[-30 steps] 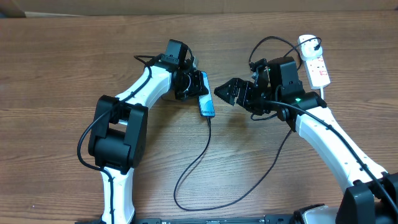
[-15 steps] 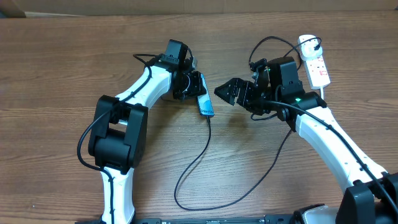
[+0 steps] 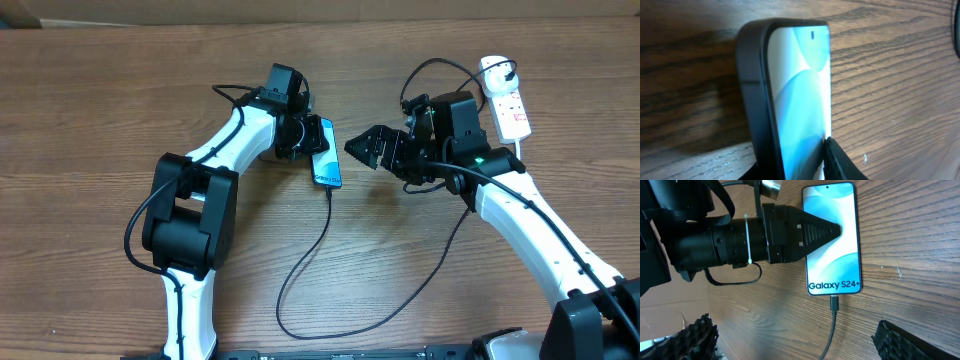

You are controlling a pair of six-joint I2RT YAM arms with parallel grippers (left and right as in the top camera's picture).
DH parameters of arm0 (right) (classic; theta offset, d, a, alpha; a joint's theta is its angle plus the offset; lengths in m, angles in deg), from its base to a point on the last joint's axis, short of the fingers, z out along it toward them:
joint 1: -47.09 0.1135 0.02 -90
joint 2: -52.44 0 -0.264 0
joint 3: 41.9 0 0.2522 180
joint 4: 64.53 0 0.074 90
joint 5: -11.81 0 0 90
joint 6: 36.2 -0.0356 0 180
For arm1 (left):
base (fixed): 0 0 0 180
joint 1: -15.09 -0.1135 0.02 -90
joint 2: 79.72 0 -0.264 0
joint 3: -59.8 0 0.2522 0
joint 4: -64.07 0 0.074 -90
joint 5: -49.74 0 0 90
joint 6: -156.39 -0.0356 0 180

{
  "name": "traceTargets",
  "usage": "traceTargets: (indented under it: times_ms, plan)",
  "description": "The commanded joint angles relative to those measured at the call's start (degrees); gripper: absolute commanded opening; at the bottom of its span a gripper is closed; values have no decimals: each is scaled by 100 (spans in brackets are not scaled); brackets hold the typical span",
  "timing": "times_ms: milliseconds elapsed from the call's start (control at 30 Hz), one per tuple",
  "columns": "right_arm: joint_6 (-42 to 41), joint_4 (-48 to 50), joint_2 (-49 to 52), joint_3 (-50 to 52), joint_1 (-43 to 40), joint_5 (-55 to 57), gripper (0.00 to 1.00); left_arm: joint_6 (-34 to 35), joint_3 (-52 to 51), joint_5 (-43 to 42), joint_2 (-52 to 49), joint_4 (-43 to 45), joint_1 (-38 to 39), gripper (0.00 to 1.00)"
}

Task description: Plug charger to phone and switch on socket

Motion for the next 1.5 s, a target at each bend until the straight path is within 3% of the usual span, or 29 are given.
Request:
traceTargets:
  times_ms: [0,267,867,1467]
  plan:
    - [111,28,-63,-39,-33,55,100,-131,72,199,-61,-24,7,22]
    - [109,11,-61,-39,-33,146,100,-131,72,313,-61,-90,0,23]
    - [109,11,-59,-39,-33,162,100,-133,72,1915,-61,-608,11,30]
    - [109,11,-59,-39,-33,160,100,-308,72,2055,-63,-691,11,30]
